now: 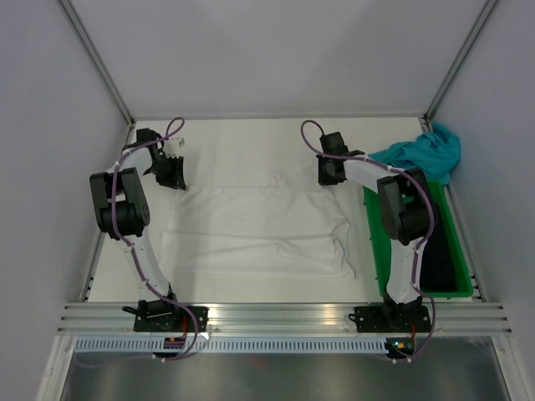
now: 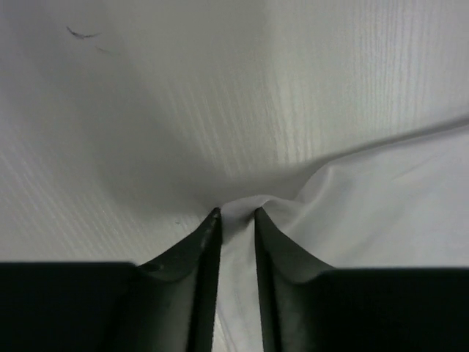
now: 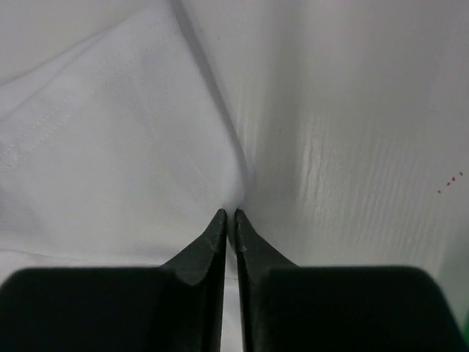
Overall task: Roll the t-shirts
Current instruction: Fold the tshirt
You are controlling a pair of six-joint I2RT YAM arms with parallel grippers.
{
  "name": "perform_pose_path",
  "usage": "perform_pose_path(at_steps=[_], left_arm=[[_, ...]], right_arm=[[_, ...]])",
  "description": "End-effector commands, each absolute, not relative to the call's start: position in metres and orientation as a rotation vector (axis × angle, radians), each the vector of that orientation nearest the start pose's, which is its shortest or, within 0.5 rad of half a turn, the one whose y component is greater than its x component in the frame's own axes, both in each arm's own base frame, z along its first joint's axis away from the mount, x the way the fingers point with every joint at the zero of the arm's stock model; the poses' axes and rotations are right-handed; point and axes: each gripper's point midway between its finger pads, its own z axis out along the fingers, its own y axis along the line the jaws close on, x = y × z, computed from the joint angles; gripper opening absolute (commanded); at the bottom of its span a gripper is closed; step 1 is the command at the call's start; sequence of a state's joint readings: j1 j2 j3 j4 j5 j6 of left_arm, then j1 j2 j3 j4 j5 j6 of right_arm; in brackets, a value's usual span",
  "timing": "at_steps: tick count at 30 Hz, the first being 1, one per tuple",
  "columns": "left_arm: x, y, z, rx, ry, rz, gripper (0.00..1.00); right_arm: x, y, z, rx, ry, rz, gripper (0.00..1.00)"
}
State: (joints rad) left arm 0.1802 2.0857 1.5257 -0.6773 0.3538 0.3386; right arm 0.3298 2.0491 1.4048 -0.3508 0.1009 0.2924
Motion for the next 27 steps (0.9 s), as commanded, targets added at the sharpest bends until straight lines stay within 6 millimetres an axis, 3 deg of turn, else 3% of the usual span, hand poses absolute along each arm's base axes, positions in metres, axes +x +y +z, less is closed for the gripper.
perform_pose_path(at_steps=[1, 2, 3, 4, 5, 7, 9, 10, 13, 21, 27], left_arm=[[0.442, 0.011, 0.027, 0.302, 2.638, -0.479, 0.26], [0.439, 0.010, 0.026, 0.310, 2.638, -0.490, 0.19], [0.440, 0.011, 0.033, 0.325, 2.615, -0.479, 0.03], [0.439, 0.009, 0.036, 0.339, 2.600, -0.487, 0.02], [0.433, 0.008, 0.036, 0.351, 2.597, -0.486, 0.02], [0.436, 0.009, 0.059, 0.407, 2.512, -0.436, 0.02], [0.428, 0.010, 0.061, 0.463, 2.479, -0.403, 0.02], [0.426, 0.010, 0.074, 0.487, 2.442, -0.375, 0.02], [0.413, 0.014, 0.080, 0.543, 2.425, -0.311, 0.02], [0.370, 0.025, 0.070, 0.627, 2.445, -0.243, 0.02], [0.351, 0.040, 0.067, 0.611, 2.458, -0.207, 0.02]], right_arm=[[0.438, 0.155, 0.020, -0.047, 2.585, 0.179, 0.10], [0.437, 0.157, 0.023, -0.054, 2.580, 0.193, 0.05], [0.436, 0.158, 0.026, -0.053, 2.575, 0.199, 0.00], [0.434, 0.157, 0.034, -0.050, 2.564, 0.209, 0.00], [0.434, 0.157, 0.039, -0.052, 2.552, 0.212, 0.01], [0.425, 0.155, 0.054, -0.044, 2.526, 0.228, 0.00], [0.419, 0.153, 0.063, -0.038, 2.503, 0.233, 0.00], [0.409, 0.149, 0.071, -0.029, 2.488, 0.237, 0.01], [0.389, 0.140, 0.081, -0.004, 2.463, 0.233, 0.00], [0.341, 0.130, 0.090, 0.073, 2.432, 0.299, 0.00], [0.311, 0.123, 0.080, 0.110, 2.456, 0.300, 0.00]])
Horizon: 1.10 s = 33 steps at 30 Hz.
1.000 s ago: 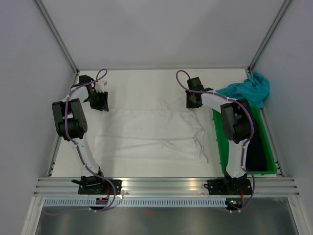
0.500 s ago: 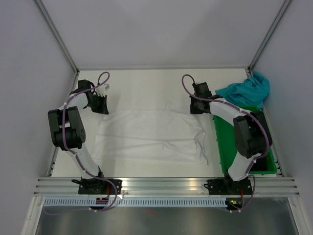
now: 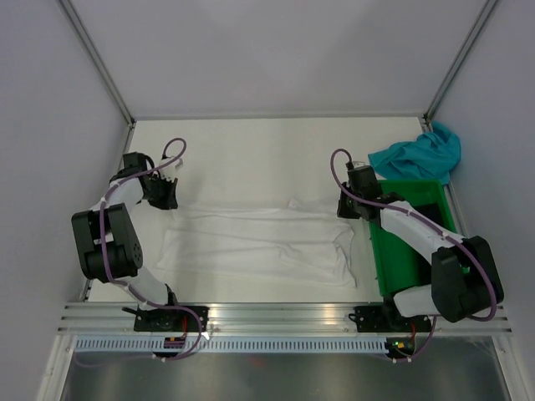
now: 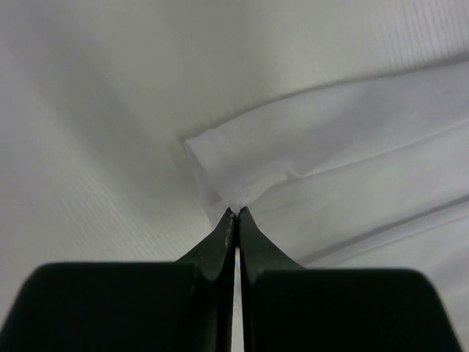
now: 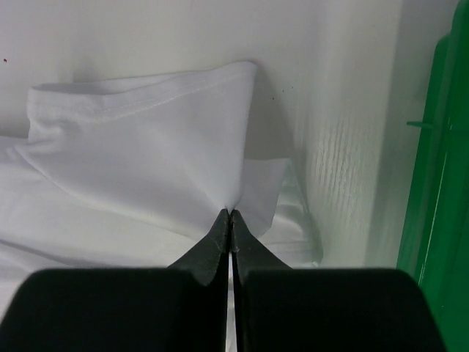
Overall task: Roll the t-shirts
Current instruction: Fold the tshirt
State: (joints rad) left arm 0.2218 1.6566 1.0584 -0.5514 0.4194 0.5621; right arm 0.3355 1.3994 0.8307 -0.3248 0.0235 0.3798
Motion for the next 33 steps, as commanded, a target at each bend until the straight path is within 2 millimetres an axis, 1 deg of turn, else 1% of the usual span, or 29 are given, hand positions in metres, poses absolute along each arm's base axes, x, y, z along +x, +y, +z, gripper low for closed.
perform_pose_path(at_steps=[1, 2, 5, 6, 9, 10, 12, 15, 17, 20, 21, 22, 23, 25, 26, 27, 28, 29, 30, 32, 33], left_arm=[[0.349, 0.042, 0.067, 0.607, 2.458, -0.204, 0.02], [0.345, 0.044, 0.066, 0.610, 2.459, -0.198, 0.02], [0.341, 0.051, 0.071, 0.605, 2.447, -0.172, 0.02], [0.340, 0.053, 0.072, 0.594, 2.448, -0.169, 0.02], [0.336, 0.055, 0.073, 0.593, 2.439, -0.163, 0.02], [0.334, 0.055, 0.071, 0.591, 2.443, -0.167, 0.02], [0.332, 0.054, 0.069, 0.600, 2.444, -0.172, 0.02], [0.328, 0.054, 0.065, 0.616, 2.452, -0.174, 0.02], [0.322, 0.054, 0.059, 0.638, 2.463, -0.173, 0.02], [0.314, 0.053, 0.050, 0.673, 2.477, -0.180, 0.03], [0.312, 0.053, 0.048, 0.680, 2.482, -0.179, 0.04], [0.310, 0.052, 0.045, 0.690, 2.489, -0.181, 0.06], [0.307, 0.052, 0.044, 0.697, 2.498, -0.193, 0.15], [0.303, 0.050, 0.048, 0.734, 2.483, -0.212, 0.26], [0.295, 0.044, 0.050, 0.743, 2.481, -0.282, 0.34], [0.296, 0.042, 0.060, 0.763, 2.450, -0.292, 0.37], [0.294, 0.039, 0.064, 0.803, 2.426, -0.304, 0.41], [0.289, 0.033, 0.069, 0.817, 2.411, -0.346, 0.42], [0.291, 0.032, 0.076, 0.838, 2.382, -0.340, 0.43], [0.294, 0.028, 0.082, 0.868, 2.340, -0.341, 0.47], [0.299, 0.028, 0.085, 0.873, 2.332, -0.338, 0.47]], right_arm=[[0.306, 0.122, 0.079, 0.108, 2.455, 0.304, 0.00], [0.302, 0.121, 0.078, 0.113, 2.458, 0.302, 0.00], [0.293, 0.120, 0.076, 0.123, 2.449, 0.298, 0.00], [0.288, 0.118, 0.072, 0.131, 2.453, 0.290, 0.00], [0.281, 0.120, 0.063, 0.141, 2.463, 0.283, 0.00], [0.276, 0.118, 0.057, 0.142, 2.478, 0.265, 0.00], [0.272, 0.118, 0.051, 0.149, 2.486, 0.262, 0.00], [0.271, 0.118, 0.049, 0.151, 2.491, 0.257, 0.00], [0.268, 0.117, 0.048, 0.146, 2.501, 0.250, 0.00], [0.263, 0.117, 0.042, 0.138, 2.512, 0.248, 0.00], [0.260, 0.117, 0.037, 0.135, 2.527, 0.243, 0.00], [0.259, 0.117, 0.036, 0.136, 2.531, 0.245, 0.00], [0.259, 0.118, 0.034, 0.139, 2.535, 0.248, 0.00], [0.260, 0.120, 0.032, 0.145, 2.534, 0.254, 0.00], [0.260, 0.121, 0.032, 0.144, 2.533, 0.259, 0.00], [0.260, 0.122, 0.033, 0.144, 2.531, 0.262, 0.00], [0.261, 0.123, 0.033, 0.141, 2.527, 0.265, 0.00], [0.261, 0.124, 0.033, 0.137, 2.530, 0.263, 0.00], [0.261, 0.124, 0.033, 0.129, 2.531, 0.259, 0.00], [0.261, 0.123, 0.031, 0.127, 2.534, 0.257, 0.00], [0.262, 0.124, 0.030, 0.127, 2.533, 0.259, 0.00]])
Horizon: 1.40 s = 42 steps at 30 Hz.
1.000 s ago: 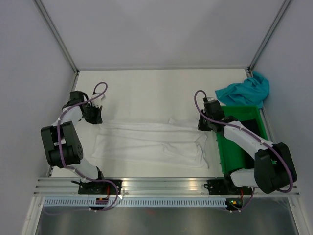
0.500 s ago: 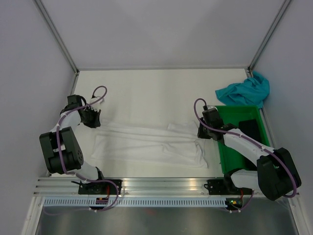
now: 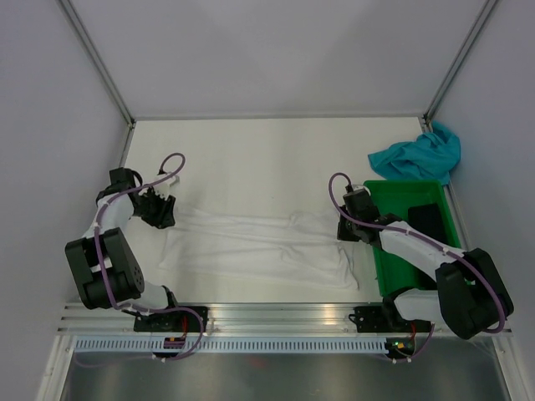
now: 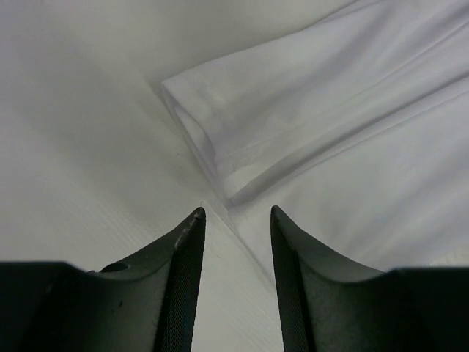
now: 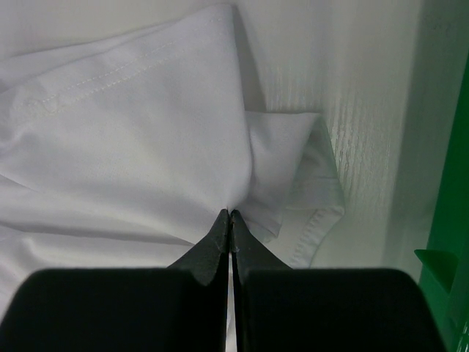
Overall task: Roll the t-shirts
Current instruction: Fold the tshirt
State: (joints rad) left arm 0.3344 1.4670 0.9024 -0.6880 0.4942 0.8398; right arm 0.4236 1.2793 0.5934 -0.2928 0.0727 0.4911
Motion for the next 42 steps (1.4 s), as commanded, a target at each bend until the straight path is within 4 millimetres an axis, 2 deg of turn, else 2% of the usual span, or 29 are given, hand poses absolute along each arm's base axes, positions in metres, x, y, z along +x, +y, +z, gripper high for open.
perform_pose_path(at_steps=[1, 3, 4, 8, 12, 15, 24, 28, 34, 42], left_arm=[[0.304, 0.029, 0.087, 0.861, 2.331, -0.335, 0.47], [0.317, 0.029, 0.092, 0.850, 2.343, -0.319, 0.47], [0.321, 0.021, 0.088, 0.876, 2.357, -0.335, 0.47], [0.339, 0.016, 0.083, 0.913, 2.405, -0.294, 0.50], [0.342, 0.007, 0.072, 0.988, 2.415, -0.296, 0.50], [0.340, 0.011, 0.060, 1.058, 2.440, -0.277, 0.49], [0.304, 0.012, 0.033, 1.242, 2.511, -0.376, 0.47], [0.302, 0.011, 0.031, 1.240, 2.520, -0.388, 0.43], [0.295, 0.006, 0.043, 1.271, 2.493, -0.425, 0.42], [0.282, 0.018, 0.025, 1.360, 2.554, -0.395, 0.44]], right_arm=[[0.262, 0.125, 0.031, 0.124, 2.531, 0.264, 0.00], [0.263, 0.125, 0.030, 0.122, 2.531, 0.263, 0.00], [0.263, 0.125, 0.030, 0.120, 2.529, 0.263, 0.00], [0.265, 0.126, 0.031, 0.111, 2.527, 0.259, 0.00], [0.265, 0.124, 0.030, 0.108, 2.526, 0.249, 0.00], [0.265, 0.124, 0.030, 0.107, 2.526, 0.247, 0.00], [0.266, 0.123, 0.031, 0.111, 2.524, 0.240, 0.00], [0.266, 0.123, 0.031, 0.109, 2.524, 0.240, 0.00], [0.266, 0.122, 0.030, 0.105, 2.528, 0.227, 0.00], [0.266, 0.122, 0.030, 0.101, 2.527, 0.229, 0.00]])
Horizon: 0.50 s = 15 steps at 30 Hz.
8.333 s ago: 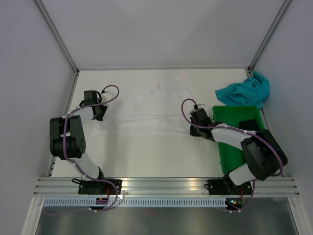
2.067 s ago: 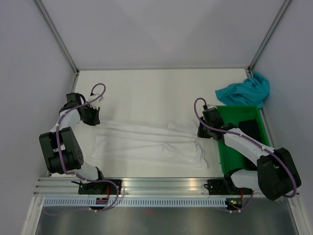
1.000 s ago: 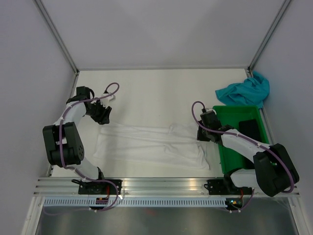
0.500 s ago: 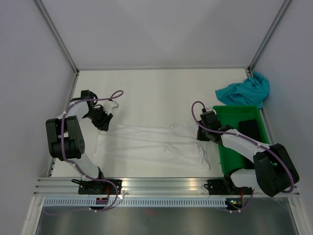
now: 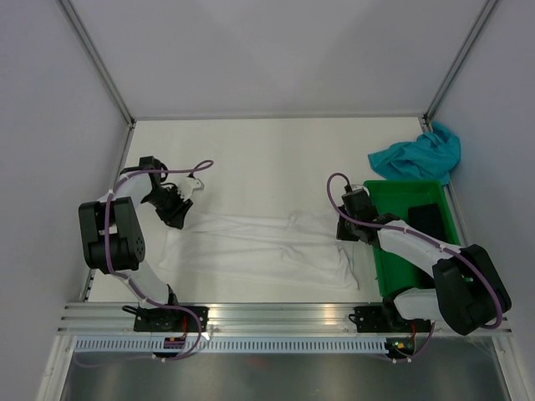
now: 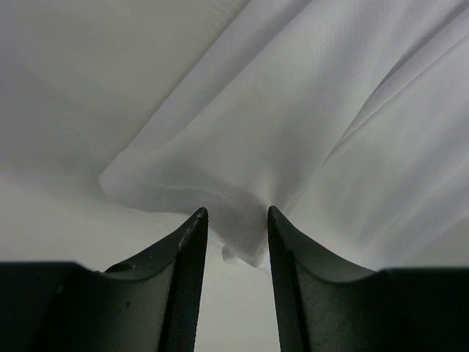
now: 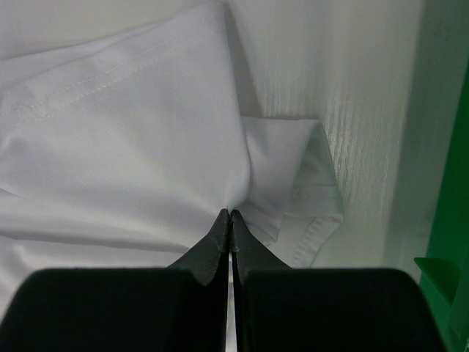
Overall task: Roll the t-shirts
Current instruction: Fold the tshirt
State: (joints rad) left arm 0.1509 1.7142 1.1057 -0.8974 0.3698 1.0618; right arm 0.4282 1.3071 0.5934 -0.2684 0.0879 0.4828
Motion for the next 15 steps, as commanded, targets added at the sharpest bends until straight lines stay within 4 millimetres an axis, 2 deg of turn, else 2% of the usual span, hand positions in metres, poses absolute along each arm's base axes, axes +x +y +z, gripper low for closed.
perform_pose_path(at_steps=[1, 5, 10, 13, 15], left_arm=[[0.283, 0.018, 0.025, 1.356, 2.552, -0.400, 0.44], [0.284, 0.015, 0.030, 1.370, 2.517, -0.398, 0.41], [0.280, 0.016, 0.036, 1.417, 2.474, -0.369, 0.47], [0.278, 0.018, 0.032, 1.439, 2.478, -0.361, 0.49], [0.285, 0.020, 0.029, 1.424, 2.481, -0.331, 0.50]], right_arm=[[0.267, 0.122, 0.030, 0.099, 2.527, 0.228, 0.00], [0.268, 0.122, 0.033, 0.097, 2.521, 0.224, 0.00], [0.269, 0.122, 0.034, 0.091, 2.522, 0.221, 0.00], [0.270, 0.122, 0.034, 0.091, 2.519, 0.223, 0.00], [0.271, 0.123, 0.035, 0.091, 2.517, 0.226, 0.01]])
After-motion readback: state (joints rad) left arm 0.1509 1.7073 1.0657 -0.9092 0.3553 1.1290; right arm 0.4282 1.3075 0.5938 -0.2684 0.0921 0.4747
